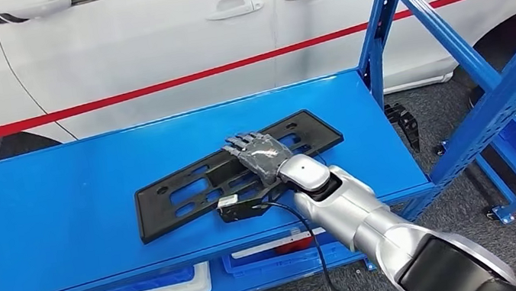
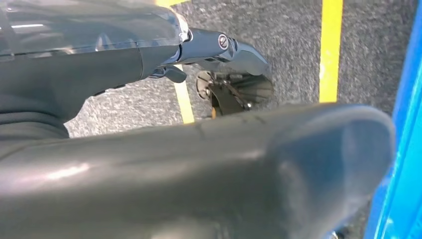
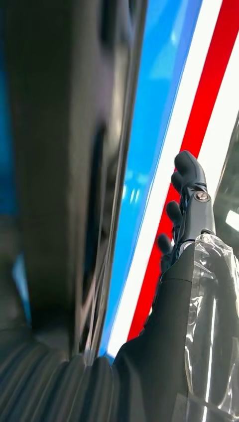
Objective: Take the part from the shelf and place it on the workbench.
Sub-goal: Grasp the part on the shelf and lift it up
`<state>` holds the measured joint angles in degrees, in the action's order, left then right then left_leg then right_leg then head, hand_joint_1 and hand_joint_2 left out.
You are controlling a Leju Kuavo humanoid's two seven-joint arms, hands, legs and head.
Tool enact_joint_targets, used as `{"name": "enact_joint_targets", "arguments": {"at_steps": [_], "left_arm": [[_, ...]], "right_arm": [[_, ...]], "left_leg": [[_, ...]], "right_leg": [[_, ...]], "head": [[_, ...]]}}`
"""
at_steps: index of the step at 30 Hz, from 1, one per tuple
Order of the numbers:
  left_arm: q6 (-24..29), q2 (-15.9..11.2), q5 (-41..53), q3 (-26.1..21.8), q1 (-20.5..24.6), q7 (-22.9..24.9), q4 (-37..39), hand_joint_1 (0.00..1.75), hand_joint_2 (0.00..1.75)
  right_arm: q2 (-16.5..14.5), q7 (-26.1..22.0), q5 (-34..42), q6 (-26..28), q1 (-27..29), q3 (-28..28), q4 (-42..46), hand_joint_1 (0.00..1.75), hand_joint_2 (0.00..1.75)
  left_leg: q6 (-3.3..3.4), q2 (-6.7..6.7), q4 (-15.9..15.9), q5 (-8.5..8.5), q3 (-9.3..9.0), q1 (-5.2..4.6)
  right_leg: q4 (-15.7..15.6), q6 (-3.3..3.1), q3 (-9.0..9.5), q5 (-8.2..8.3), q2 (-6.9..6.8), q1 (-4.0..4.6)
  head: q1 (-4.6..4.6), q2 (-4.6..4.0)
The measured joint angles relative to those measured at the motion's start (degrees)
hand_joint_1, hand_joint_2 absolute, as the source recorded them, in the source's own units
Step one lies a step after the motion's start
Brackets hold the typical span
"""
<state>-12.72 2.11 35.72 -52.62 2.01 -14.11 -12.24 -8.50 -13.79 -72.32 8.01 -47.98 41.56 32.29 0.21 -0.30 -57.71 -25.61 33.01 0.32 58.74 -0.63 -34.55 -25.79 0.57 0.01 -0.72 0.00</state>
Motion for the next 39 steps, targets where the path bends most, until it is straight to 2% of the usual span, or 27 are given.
{"name": "enact_joint_targets", "arguments": {"at_steps": [2,5,6,7,8,10,11,12,15,17,18,20,21,22,23,25,26,27,28,30,32,33,35,36,37,38,39], "left_arm": [[-0.14,0.02,0.11,-0.01,-0.02,-0.40,0.00,0.00,0.00],[-0.62,0.01,0.20,-0.03,0.01,-1.41,0.01,0.00,0.00],[-0.78,0.01,0.23,-0.05,0.00,-1.70,0.01,0.00,0.00],[-0.93,0.01,0.26,-0.07,-0.02,-2.00,0.01,0.00,0.00],[-1.07,0.02,0.28,-0.09,-0.05,-2.32,0.01,0.00,0.00],[-1.30,0.04,0.32,-0.11,-0.08,-2.95,0.02,0.00,0.00],[-1.35,0.05,0.39,-0.12,-0.08,-3.21,0.02,0.00,0.00],[-1.37,0.05,0.50,-0.14,-0.07,-3.40,0.02,0.00,0.00],[-1.35,0.03,1.03,-0.15,-0.12,-3.85,0.02,0.00,0.00],[-1.26,-0.02,1.27,-0.15,-0.17,-4.13,0.02,0.00,0.00],[-1.14,-0.04,1.37,-0.14,-0.18,-4.25,0.02,0.00,0.00],[-0.60,-0.04,1.66,-0.13,-0.23,-4.38,0.02,0.00,0.00],[-0.21,-0.05,1.88,-0.13,-0.28,-4.41,0.02,0.00,0.00],[0.17,-0.05,2.15,-0.12,-0.33,-4.40,0.02,0.00,0.00],[0.45,-0.07,2.39,-0.11,-0.36,-4.39,0.02,0.00,0.00],[0.87,-0.14,2.87,-0.10,-0.34,-4.34,0.02,0.00,0.00],[1.02,-0.19,3.05,-0.10,-0.30,-4.30,0.02,0.00,0.00],[1.16,-0.23,3.20,-0.09,-0.26,-4.27,0.02,0.00,0.00],[1.28,-0.25,3.27,-0.09,-0.26,-4.29,0.02,0.00,0.00],[1.41,-0.25,3.27,-0.08,-0.32,-4.45,0.02,0.00,0.00],[1.27,-0.24,3.15,-0.09,-0.35,-4.50,0.02,0.00,0.00],[1.07,-0.23,3.10,-0.11,-0.33,-4.47,0.02,0.00,0.00],[0.53,-0.23,3.05,-0.27,-0.28,-4.63,0.02,0.00,0.00],[0.19,-0.23,2.94,-0.45,-0.27,-4.84,0.02,0.00,0.00],[-0.16,-0.21,2.78,-0.69,-0.26,-5.10,0.02,0.00,0.00],[-0.58,-0.19,2.58,-0.98,-0.25,-5.38,0.02,0.00,0.00],[-1.10,-0.14,2.31,-1.29,-0.27,-5.68,0.02,0.00,0.00]], "right_arm": [[-0.38,0.34,0.39,0.64,-0.42,1.35,-0.60,1.54,1.75],[-0.61,1.15,0.77,1.57,-0.70,3.06,-1.53,1.57,1.75],[-0.63,1.35,0.89,1.79,-0.69,3.51,-1.83,1.58,1.75],[-0.64,1.51,1.01,2.01,-0.68,3.88,-2.11,1.59,1.75],[-0.66,1.63,1.17,2.27,-0.72,4.15,-2.35,1.60,1.75],[-0.69,1.83,1.56,2.78,-0.96,4.46,-2.73,1.61,1.75],[-0.73,1.90,1.78,2.98,-1.15,4.62,-2.90,1.61,1.75],[-0.77,1.99,1.97,3.13,-1.31,4.80,-3.06,1.61,1.75],[-0.89,2.21,2.29,3.41,-1.52,5.28,-3.52,1.61,1.75],[-1.02,2.36,2.43,3.53,-1.70,5.46,-3.76,1.61,1.75],[-1.08,2.43,2.51,3.57,-1.78,5.54,-3.88,1.61,1.75],[-1.10,2.54,2.73,3.65,-1.83,5.71,-4.16,1.61,1.75],[-1.10,2.58,2.85,3.74,-1.82,5.83,-4.30,1.61,1.75],[-1.11,2.64,2.97,3.85,-1.81,5.94,-4.43,1.61,1.75],[-1.11,2.71,3.08,3.99,-1.81,6.04,-4.52,1.61,1.75],[-1.13,2.95,3.42,4.45,-1.83,6.17,-4.60,1.61,1.75],[-1.13,3.07,3.80,4.82,-1.85,6.19,-4.60,1.61,1.75],[-1.13,3.13,4.36,5.30,-1.85,6.19,-4.59,1.61,1.75],[-1.12,3.04,5.10,5.85,-1.82,6.14,-4.56,1.61,1.75],[-1.05,2.36,6.76,7.14,-1.71,5.87,-4.24,1.61,1.75],[-0.75,1.04,8.58,9.05,-1.52,5.33,-3.04,1.61,1.75],[-0.49,0.23,9.73,10.29,-1.35,4.95,-1.91,1.61,1.75],[0.20,-1.15,12.31,12.43,-0.58,3.91,1.42,1.61,1.75],[0.62,-1.71,13.60,13.14,0.05,3.28,3.53,1.61,1.75],[1.06,-2.21,14.78,13.64,0.79,2.60,5.80,1.61,1.75],[1.45,-2.75,15.93,14.06,1.59,1.88,8.24,1.61,1.75],[1.80,-3.44,17.31,14.45,2.43,1.01,11.10,1.61,1.75]], "left_leg": [[0.67,0.09,0.48,0.39,-0.14,0.32],[1.02,0.10,0.56,0.50,-0.11,0.33],[1.03,0.09,0.54,0.47,-0.12,0.31],[1.02,0.08,0.49,0.41,-0.16,0.31],[0.96,0.04,0.43,0.32,-0.25,0.31],[0.67,-0.03,0.22,0.02,-0.39,0.23],[0.44,-0.07,0.06,-0.14,-0.32,0.15],[0.20,-0.09,-0.07,-0.24,-0.21,0.06],[-0.70,-0.10,-0.10,-0.42,-0.07,0.09],[-1.29,-0.06,-2.06,-1.97,0.68,0.20],[-1.53,-0.04,-4.67,-3.54,1.80,0.27],[-1.86,-0.02,-12.61,-7.25,5.42,0.39],[-1.97,-0.01,-15.83,-8.28,6.96,0.42],[-2.01,-0.01,-17.19,-8.22,7.67,0.43],[-1.96,-0.01,-15.94,-6.94,7.16,0.43],[-1.62,0.00,-8.15,-2.75,3.64,0.41],[-1.37,-0.02,-4.25,-1.29,1.80,0.31],[-1.11,-0.03,-1.63,-0.50,0.59,0.20],[-0.87,-0.05,-0.44,-0.35,0.07,0.05],[-0.36,-0.04,-0.21,-0.16,0.04,0.01],[0.29,0.08,0.21,0.22,-0.05,0.27],[0.58,0.15,0.41,0.37,-0.08,0.42],[0.86,0.22,0.41,0.39,0.00,0.41],[0.92,0.22,0.39,0.36,0.00,0.40],[0.95,0.19,0.34,0.31,-0.02,0.40],[0.94,0.14,0.26,0.23,-0.07,0.40],[0.88,0.08,0.14,0.10,-0.14,0.40]], "right_leg": [[2.60,0.48,-1.14,-1.86,-0.09,0.02],[12.88,0.97,-6.09,-6.77,-0.23,-0.26],[15.15,1.08,-7.32,-7.21,-0.25,-0.36],[15.50,1.12,-7.67,-6.61,-0.27,-0.43],[13.50,1.07,-6.84,-4.91,-0.28,-0.50],[5.75,0.76,-3.15,-0.96,-0.30,-0.51],[2.56,0.56,-1.66,0.19,-0.28,-0.44],[0.77,0.39,-0.88,0.57,-0.26,-0.34],[0.08,-0.30,-0.78,0.48,-0.24,-0.18],[-0.28,-0.95,-0.56,0.62,-0.32,-0.41],[-0.44,-1.20,-0.45,0.68,-0.39,-0.52],[-0.40,-1.45,-0.45,0.60,-0.49,-0.43],[-0.35,-1.51,-0.44,0.56,-0.52,-0.37],[-0.27,-1.54,-0.42,0.50,-0.51,-0.33],[-0.20,-1.53,-0.36,0.45,-0.47,-0.32],[-0.08,-1.39,-0.19,0.31,-0.38,-0.31],[0.01,-1.22,-0.19,0.23,-0.33,-0.22],[0.07,-1.01,-0.23,0.22,-0.31,-0.14],[0.10,-0.78,-0.32,0.25,-0.29,-0.08],[0.03,-0.22,-0.44,0.37,-0.26,-0.02],[1.28,0.39,-1.01,-0.69,-0.26,-0.05],[3.51,0.69,-2.01,-2.14,-0.26,-0.09],[10.98,1.08,-5.45,-5.95,-0.28,-0.30],[14.48,1.22,-7.12,-7.22,-0.29,-0.39],[16.35,1.30,-8.06,-7.44,-0.29,-0.46],[16.01,1.32,-7.95,-6.53,-0.30,-0.55],[13.37,1.26,-6.73,-4.67,-0.32,-0.63]], "head": [[0.08,0.00],[0.16,0.00],[0.16,0.00],[0.16,0.00],[0.16,0.00],[0.17,0.00],[0.16,0.00],[0.14,0.00],[0.10,0.00],[0.07,0.00],[0.05,0.00],[0.04,0.00],[0.04,0.00],[0.04,0.00],[0.04,0.00],[0.05,0.00],[0.06,0.00],[0.08,0.00],[0.09,0.00],[0.10,0.00],[0.15,0.00],[0.19,0.00],[0.26,0.00],[0.25,0.00],[0.26,0.00],[0.26,0.00],[0.26,0.00]]}}
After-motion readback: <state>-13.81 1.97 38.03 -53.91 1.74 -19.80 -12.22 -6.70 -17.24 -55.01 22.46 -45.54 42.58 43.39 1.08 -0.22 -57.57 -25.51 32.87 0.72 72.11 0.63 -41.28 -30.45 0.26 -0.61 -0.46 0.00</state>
